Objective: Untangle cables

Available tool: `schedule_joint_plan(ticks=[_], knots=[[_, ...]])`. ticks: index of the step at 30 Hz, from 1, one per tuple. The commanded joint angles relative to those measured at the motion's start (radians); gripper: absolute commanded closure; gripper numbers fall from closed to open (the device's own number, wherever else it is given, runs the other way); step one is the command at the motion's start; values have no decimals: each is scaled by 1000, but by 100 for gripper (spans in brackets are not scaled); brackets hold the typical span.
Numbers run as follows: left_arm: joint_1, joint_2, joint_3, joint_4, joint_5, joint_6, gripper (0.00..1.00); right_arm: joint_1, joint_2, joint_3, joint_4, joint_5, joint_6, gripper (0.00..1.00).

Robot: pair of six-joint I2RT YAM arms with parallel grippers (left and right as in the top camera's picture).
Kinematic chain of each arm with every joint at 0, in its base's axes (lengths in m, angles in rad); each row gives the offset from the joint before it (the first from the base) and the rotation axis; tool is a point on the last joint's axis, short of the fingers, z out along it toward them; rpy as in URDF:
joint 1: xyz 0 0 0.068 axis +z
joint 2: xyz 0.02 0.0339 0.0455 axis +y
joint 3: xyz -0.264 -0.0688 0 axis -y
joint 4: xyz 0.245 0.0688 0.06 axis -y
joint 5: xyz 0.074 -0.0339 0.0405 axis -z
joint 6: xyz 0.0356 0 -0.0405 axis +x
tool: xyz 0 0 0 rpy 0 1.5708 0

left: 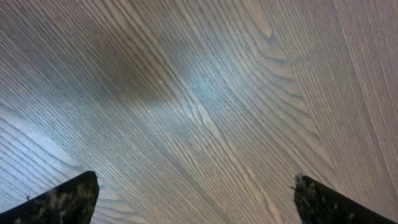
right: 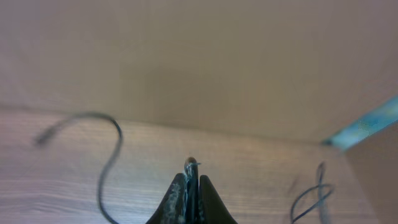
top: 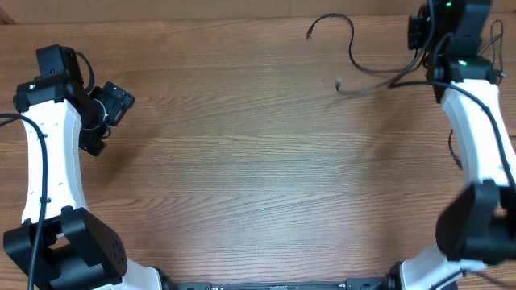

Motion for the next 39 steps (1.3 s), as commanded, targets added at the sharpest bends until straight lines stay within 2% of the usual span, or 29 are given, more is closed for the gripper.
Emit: schedule_joint_plan(ticks=[1,8,12,14,15,17,22,29,35,39], knots=[[-8,8,-4,1,6,26,1,-37,118,6,67,10,-25,96],[-8,7,-4,1,6,26,1,-50,295,6,264,-48,-25,96],[-8,8,-4,1,6,26,1,-50,366,6,289,-48,-25,86],[-8,8,-4,1,6,26,1,-47,383,6,257,-73,-17,77],[-8,8,-4,1,6,26,1,-43,386,6,230,-109,-18,71],[-8,8,-4,1,6,26,0,-33,386,7,206,-165,-17,45],[-8,8,-4,1,6,26,0,-5,348,7,206,-166,31,0],[-8,8,-4,1,6,26,0,5,131,7,169,-166,78,0],[-8,7,-4,1,6,26,0,3,-110,7,41,-166,89,0],[-8,8,-4,1,6,26,1,3,-263,7,-114,-166,90,0]])
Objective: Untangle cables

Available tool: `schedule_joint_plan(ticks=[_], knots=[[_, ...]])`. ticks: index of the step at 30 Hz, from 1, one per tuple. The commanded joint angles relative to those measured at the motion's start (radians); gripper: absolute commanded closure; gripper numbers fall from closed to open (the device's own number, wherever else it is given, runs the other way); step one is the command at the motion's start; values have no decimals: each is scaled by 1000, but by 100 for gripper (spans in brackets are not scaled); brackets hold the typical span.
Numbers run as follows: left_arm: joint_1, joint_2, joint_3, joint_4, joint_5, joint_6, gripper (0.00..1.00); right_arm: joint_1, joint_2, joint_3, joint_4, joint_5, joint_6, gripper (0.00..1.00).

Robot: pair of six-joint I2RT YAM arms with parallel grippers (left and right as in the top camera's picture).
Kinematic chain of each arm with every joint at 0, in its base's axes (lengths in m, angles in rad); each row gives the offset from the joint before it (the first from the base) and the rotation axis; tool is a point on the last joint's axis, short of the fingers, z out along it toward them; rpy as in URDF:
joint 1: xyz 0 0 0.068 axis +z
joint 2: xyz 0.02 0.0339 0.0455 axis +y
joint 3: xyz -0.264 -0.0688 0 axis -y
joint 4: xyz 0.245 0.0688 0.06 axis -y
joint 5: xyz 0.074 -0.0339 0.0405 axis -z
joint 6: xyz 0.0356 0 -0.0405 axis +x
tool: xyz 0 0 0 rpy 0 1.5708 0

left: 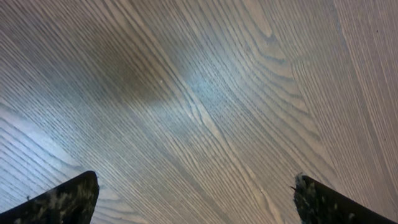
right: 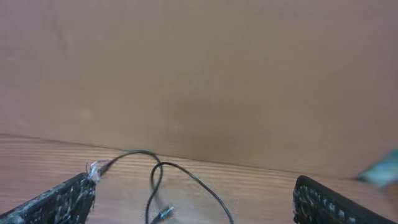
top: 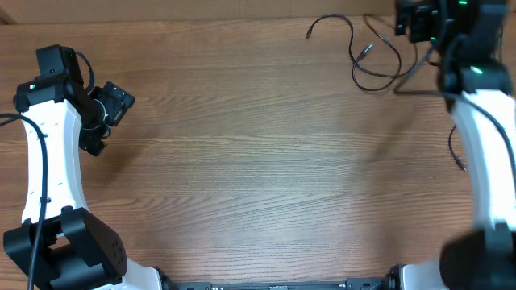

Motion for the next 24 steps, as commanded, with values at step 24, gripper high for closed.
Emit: schedule_joint_plan(ticks=[24], knots=[[-8,8,-4,1,3,26,0,-3,-943,5,-1023,-6,277,0]])
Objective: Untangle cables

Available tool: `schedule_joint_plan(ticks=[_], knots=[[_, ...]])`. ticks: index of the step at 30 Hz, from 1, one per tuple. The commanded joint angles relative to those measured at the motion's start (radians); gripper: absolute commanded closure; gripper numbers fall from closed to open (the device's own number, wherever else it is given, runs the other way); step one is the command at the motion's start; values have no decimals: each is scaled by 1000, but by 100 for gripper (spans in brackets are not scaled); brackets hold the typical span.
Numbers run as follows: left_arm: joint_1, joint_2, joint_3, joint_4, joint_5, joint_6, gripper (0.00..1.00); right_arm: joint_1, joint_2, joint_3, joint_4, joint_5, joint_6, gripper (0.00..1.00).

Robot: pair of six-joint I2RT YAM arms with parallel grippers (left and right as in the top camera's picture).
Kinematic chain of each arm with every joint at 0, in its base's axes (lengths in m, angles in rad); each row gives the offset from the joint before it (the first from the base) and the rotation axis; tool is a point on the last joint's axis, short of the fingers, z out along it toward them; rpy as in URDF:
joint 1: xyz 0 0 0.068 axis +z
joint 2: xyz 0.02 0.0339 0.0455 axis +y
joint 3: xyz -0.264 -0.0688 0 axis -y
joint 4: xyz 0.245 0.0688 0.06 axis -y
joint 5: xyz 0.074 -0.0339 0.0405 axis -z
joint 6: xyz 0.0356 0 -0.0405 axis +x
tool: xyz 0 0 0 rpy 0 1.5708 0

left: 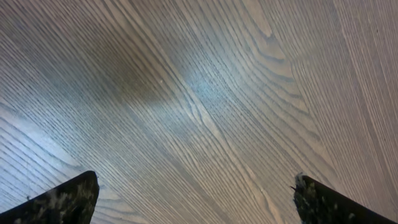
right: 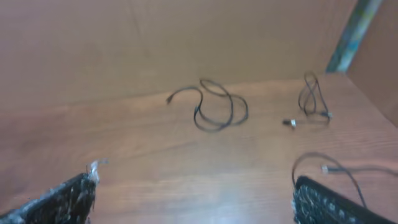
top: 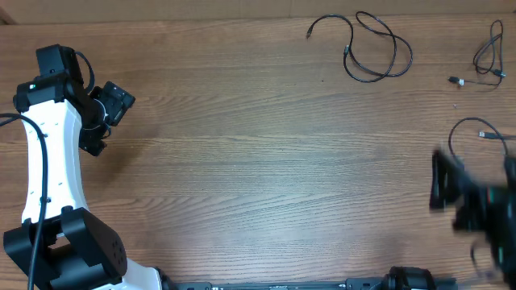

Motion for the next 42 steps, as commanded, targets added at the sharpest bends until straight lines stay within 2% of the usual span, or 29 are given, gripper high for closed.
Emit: schedule_joint_plan(ticks=[1,9,15,19,24,32,42], knots=[[-8,8,-4,1,4,26,0,-2,-61,1,-74,2,11,0],[-8,8,-4,1,4,26,0,-2,-99,-1,-382,11,5,0],[-8,8,-4,1,4,26,1,1,-99,-2,-349,22,7,0],[-8,8,-4,1,4,26,0,6,-99,-19,-246,-2,6,0],[-8,8,-4,1,4,26,0,6,-113,-125,-136,-3,7,0],[-8,8,-4,1,4,26,1,5,-254,-477,222,-47,6,0],[-8,8,-4,1,4,26,1,-51,-565,-949,601,-72,12,0]])
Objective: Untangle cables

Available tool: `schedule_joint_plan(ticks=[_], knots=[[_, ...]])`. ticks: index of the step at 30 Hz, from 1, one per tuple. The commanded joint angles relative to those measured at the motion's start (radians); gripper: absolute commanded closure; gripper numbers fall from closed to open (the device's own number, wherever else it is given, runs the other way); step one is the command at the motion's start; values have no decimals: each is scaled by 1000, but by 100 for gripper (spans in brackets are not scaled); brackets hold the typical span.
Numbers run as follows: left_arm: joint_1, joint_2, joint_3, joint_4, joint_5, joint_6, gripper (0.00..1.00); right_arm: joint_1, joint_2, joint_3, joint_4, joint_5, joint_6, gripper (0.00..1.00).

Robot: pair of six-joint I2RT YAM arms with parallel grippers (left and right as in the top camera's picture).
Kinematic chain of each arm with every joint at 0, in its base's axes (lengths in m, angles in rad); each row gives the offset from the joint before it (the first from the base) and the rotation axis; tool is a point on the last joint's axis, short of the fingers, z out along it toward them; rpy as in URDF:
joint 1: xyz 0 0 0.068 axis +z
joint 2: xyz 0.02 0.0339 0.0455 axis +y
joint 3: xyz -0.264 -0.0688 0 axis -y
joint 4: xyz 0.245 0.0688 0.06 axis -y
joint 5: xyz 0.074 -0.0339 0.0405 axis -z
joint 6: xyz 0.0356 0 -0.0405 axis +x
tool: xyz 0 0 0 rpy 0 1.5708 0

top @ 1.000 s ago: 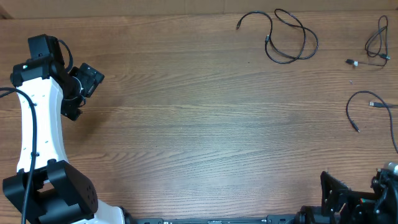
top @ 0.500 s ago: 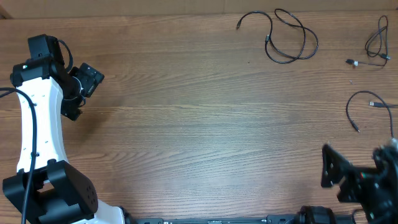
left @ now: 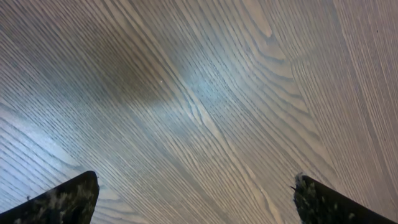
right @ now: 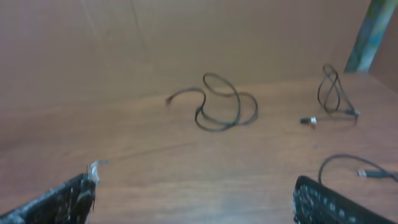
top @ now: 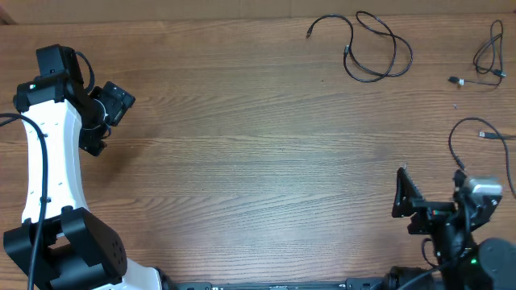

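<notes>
Three thin black cables lie apart at the back right of the wooden table. A looped cable [top: 372, 50] [right: 222, 107] is at the back. A small folded cable [top: 486, 58] [right: 334, 94] sits in the far right corner. A curved cable [top: 474, 130] [right: 352, 165] lies by the right edge. My right gripper [top: 431, 200] [right: 196, 200] is open and empty at the front right, facing the cables from well short of them. My left gripper [top: 95, 135] [left: 196, 200] hangs open over bare wood at the far left.
A brown wall [right: 186, 37] rises behind the table's back edge. A teal strip [right: 372, 31] stands at the back right corner. Between the two arms is bare wood [top: 258, 161].
My right arm was a blur at the right edge; now it sits still and lower at the front right, still open. The cables and my left arm are unchanged.
My right gripper was first shut at the back right corner, among the cables. Then it stood open there with a cable lying looped on the table. Later it was back at the front right, three cables lying apart. My left arm never moved.
</notes>
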Motion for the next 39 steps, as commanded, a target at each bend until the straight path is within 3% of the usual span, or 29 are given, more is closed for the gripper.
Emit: schedule_joint_plan(ticks=[1,6,18,39], knots=[[-8,8,-4,1,4,26,1,-19,-89,-114,79,-26,5,0],[-8,8,-4,1,4,26,0,-26,-203,-291,239,-26,31,0],[-8,8,-4,1,4,26,1,-25,-201,-585,601,-33,31,0],[-8,8,-4,1,4,26,0,-25,-201,-685,693,-33,30,0]])
